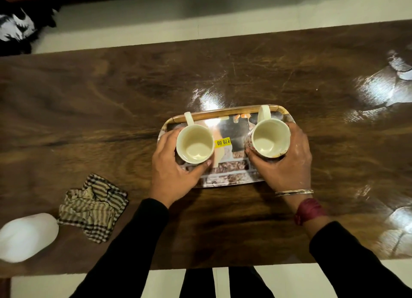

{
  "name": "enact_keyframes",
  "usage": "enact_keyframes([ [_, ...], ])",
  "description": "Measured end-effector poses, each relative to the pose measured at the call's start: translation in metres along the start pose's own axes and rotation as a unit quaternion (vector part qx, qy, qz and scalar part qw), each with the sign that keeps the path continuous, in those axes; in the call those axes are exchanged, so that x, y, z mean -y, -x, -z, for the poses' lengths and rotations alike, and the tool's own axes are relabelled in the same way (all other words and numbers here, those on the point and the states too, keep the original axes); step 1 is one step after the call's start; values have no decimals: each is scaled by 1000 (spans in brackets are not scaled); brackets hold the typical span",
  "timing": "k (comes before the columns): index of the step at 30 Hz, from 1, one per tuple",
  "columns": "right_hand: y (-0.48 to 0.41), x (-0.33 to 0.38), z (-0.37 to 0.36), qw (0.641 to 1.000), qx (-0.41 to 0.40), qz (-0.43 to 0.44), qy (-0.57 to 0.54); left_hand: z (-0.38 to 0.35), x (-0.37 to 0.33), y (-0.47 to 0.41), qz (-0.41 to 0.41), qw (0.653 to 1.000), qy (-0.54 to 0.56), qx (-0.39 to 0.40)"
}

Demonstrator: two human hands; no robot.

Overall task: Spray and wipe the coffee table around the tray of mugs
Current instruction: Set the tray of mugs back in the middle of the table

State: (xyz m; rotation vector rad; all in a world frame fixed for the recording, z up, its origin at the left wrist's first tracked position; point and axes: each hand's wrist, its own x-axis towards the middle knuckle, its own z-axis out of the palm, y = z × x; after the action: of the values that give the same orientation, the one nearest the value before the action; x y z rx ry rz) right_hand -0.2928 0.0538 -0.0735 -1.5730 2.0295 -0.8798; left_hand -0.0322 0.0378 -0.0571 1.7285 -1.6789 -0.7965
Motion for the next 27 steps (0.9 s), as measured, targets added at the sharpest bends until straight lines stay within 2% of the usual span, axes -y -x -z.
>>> enact_keyframes([
  [7, 3, 4, -6, 999, -31, -2, 8, 13, 8, -1, -17, 998, 11, 52],
  [18, 2, 4, -5, 999, -41, -3, 6, 15, 6, 0, -6, 998, 8, 62],
  [22, 12, 3, 8, 999, -9, -22, -22, 18, 17, 8, 41, 996, 15, 80],
  [25, 21, -11, 26, 997, -74, -16, -17, 33, 32, 24, 65, 990, 83, 89],
  [27, 14, -24, 37, 990, -113, -72, -47, 40, 39, 36, 117, 987, 105, 34],
])
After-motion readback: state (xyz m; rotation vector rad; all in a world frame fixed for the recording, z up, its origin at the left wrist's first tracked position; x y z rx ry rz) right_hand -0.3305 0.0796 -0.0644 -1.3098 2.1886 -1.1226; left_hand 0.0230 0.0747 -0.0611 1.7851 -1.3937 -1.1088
